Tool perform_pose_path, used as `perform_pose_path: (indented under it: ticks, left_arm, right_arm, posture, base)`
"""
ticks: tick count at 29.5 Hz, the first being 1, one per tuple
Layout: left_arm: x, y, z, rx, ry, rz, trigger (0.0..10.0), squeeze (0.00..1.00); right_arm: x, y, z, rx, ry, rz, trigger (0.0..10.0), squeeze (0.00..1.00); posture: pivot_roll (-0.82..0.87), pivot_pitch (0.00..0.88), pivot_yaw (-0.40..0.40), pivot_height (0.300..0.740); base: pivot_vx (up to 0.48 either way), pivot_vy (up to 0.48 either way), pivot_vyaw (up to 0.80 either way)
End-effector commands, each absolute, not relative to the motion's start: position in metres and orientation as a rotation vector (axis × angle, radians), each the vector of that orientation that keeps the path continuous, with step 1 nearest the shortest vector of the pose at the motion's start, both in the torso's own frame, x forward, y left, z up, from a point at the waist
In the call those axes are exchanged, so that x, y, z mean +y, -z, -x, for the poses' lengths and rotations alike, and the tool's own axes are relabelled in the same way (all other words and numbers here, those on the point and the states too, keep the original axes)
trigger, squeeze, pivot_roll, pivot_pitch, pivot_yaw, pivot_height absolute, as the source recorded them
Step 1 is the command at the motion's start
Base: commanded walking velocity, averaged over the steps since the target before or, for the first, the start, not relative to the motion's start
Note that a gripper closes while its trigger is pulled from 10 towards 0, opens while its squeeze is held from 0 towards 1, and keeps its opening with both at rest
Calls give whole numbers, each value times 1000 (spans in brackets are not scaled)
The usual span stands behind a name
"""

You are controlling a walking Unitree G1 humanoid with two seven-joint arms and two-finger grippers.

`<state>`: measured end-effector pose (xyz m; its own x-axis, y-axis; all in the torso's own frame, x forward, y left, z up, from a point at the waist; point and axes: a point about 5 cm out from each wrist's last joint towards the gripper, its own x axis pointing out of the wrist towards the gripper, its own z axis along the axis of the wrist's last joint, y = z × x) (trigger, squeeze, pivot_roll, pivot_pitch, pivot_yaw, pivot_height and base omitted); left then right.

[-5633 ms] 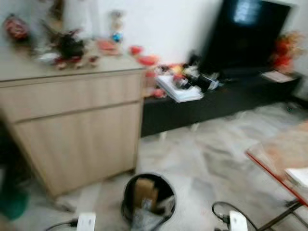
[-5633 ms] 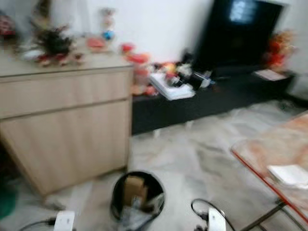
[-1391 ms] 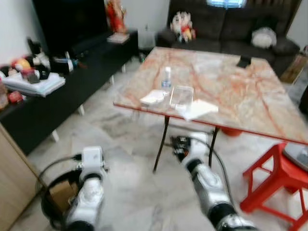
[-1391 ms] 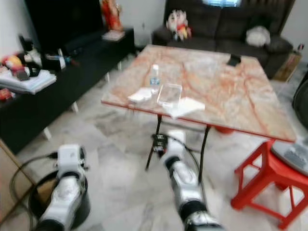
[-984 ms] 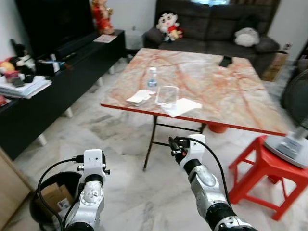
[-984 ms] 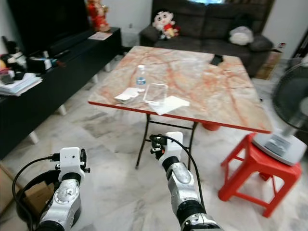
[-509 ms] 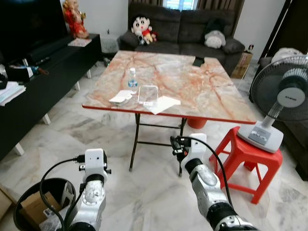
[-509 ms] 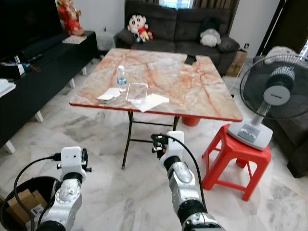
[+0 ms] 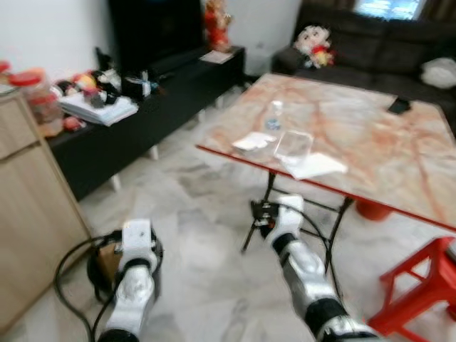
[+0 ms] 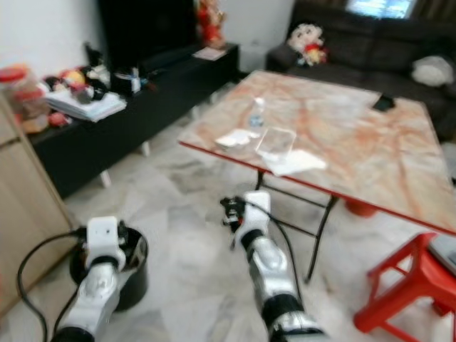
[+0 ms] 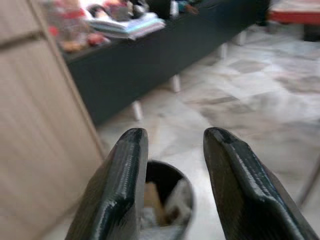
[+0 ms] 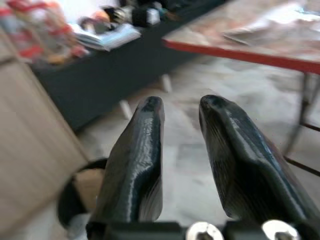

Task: Picking trash to rubbish bin

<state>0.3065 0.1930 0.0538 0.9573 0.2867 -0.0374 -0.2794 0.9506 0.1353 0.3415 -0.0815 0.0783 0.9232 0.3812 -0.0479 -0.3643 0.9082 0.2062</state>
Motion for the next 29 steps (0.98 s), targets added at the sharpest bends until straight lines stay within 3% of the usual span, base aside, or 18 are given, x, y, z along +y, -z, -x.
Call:
perform_pose_path:
  ticks: [1,11,18,29]
  left_arm:
    - [178,-57,-311,47,-255,-108,10000,0]
    - [178,-58,-311,43,-253,-107,10000,0]
    - [178,-58,-312,42,-254,-106,10000,0]
    - [176,-58,-312,46,-244,-103,10000,0]
  right_arm:
    - [-100,-77,-343,89,-332,-192,10000,0]
    - [-97,-79,-343,78,-348,-163,10000,0]
    - [-95,-80,-343,77,-362,-151,10000,0]
    - [-98,-78,-344,97,-342,-217,10000,0]
  posture:
    - [-8,2,-68,740]
    - [-8,0,-67,740]
    - [-7,0,-69,740]
    - [-9,0,-68,740]
  base:
    - [300,0,0]
    - [303,0,0]
    - [303,0,663]
    - [304,0,-145]
